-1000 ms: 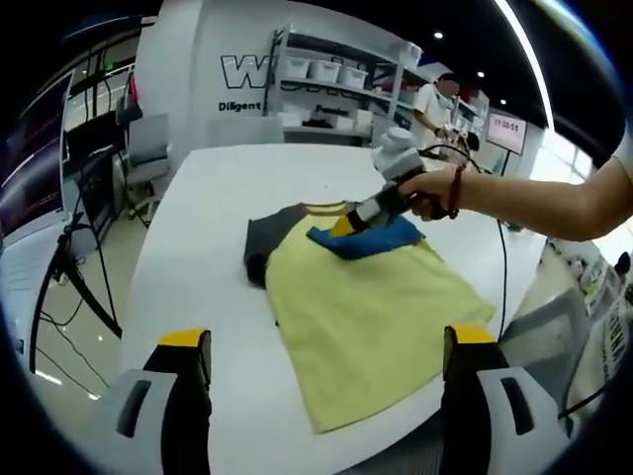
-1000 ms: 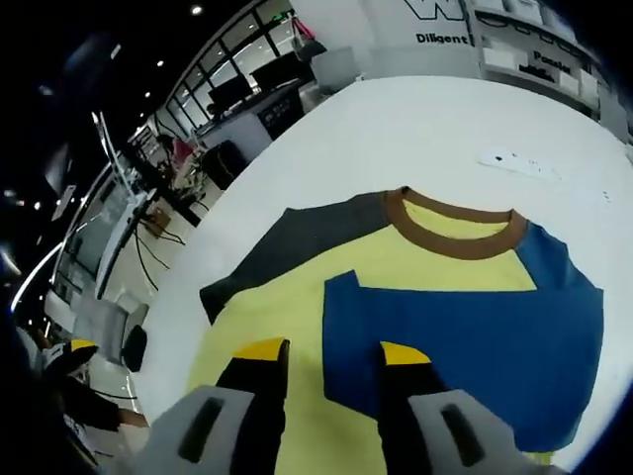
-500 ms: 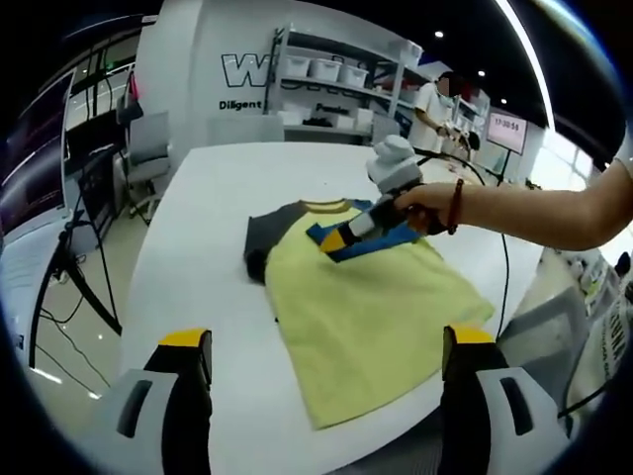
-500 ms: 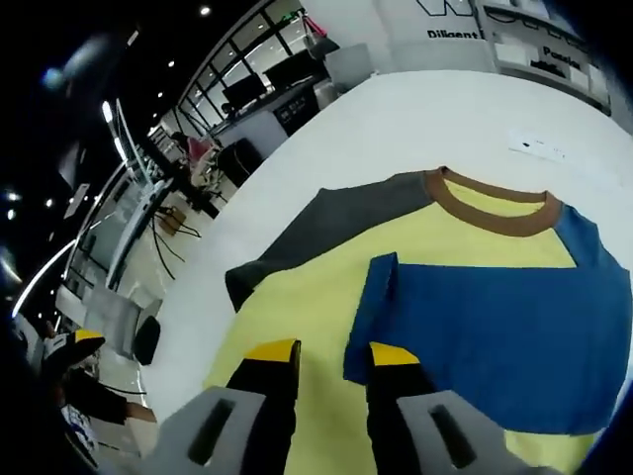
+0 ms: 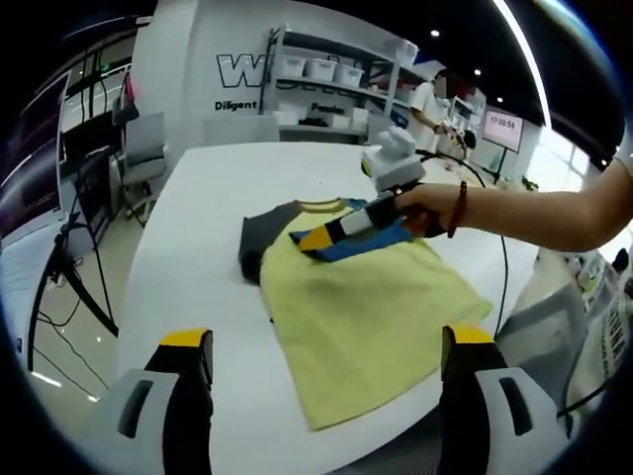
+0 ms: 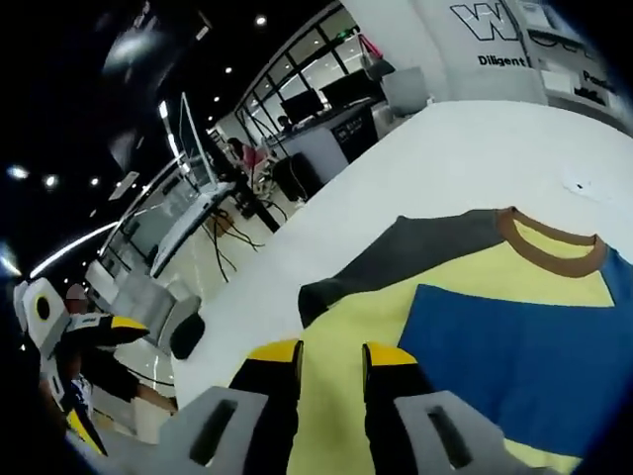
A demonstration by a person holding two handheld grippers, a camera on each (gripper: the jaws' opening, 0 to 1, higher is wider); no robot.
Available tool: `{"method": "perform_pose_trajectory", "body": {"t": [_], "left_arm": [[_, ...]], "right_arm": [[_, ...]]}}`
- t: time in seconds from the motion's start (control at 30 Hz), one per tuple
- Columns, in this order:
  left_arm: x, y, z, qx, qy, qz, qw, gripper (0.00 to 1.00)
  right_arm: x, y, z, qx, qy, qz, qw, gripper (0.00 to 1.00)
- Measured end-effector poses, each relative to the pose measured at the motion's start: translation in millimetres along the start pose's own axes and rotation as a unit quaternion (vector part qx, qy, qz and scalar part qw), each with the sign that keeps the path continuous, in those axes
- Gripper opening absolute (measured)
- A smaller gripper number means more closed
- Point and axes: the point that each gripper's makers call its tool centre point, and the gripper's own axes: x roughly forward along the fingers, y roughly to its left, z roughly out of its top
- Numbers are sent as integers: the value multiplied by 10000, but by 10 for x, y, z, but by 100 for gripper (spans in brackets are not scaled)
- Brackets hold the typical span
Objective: Fold the garment on the visible template until the final outline fits inside the template.
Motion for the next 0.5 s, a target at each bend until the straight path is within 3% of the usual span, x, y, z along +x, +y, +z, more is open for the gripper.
{"method": "perform_pose_trajectory", "body": {"t": [0.1,0.27,0.4,0.5], "left_arm": [[8,-6,25,42,6,-1,10000,94],[16,-19,72,35,-55,-5,10000,95],[31,-37,67,60,-21,-23,10000,95],[49,-55,72,72,-3,-40,10000,95]], "right_arm": [[-159,-71,29,-156,-133,-182,9996,19],[-615,-549,5,-80,-417,-957,9945,21],[-1090,-1070,-84,143,-611,-1751,9825,21],[-1338,-1324,-176,201,-652,-2112,9751,20]]}}
